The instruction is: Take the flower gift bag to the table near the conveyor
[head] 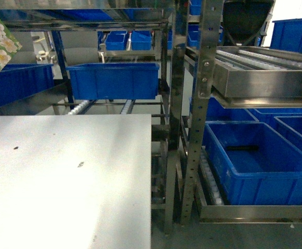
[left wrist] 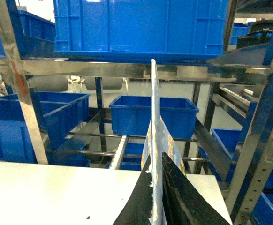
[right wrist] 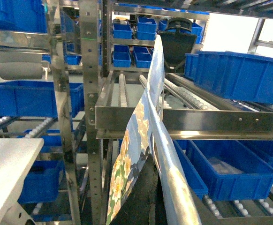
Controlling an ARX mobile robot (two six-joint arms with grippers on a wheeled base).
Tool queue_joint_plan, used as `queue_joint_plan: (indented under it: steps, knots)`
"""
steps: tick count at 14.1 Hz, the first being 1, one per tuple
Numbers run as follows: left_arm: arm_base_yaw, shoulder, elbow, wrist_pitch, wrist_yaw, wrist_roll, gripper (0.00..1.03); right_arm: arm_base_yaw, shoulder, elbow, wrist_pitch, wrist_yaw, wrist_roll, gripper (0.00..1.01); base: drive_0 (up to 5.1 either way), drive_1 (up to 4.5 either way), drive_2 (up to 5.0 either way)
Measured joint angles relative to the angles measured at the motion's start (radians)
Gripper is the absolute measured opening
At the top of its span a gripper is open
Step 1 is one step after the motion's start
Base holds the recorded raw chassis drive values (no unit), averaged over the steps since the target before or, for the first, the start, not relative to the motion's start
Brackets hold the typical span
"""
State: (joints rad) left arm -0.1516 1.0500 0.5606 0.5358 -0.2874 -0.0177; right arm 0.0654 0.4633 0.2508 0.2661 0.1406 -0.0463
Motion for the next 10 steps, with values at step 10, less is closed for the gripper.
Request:
queue_joint_plan:
  steps: [10]
  knots:
    - [0.001,0.0,0.0,-0.001,-0.001,0.0,0.03,0.0,0.0,0.0,0.0,0.0,0.0,0.02,-5.1,2.35,2.4]
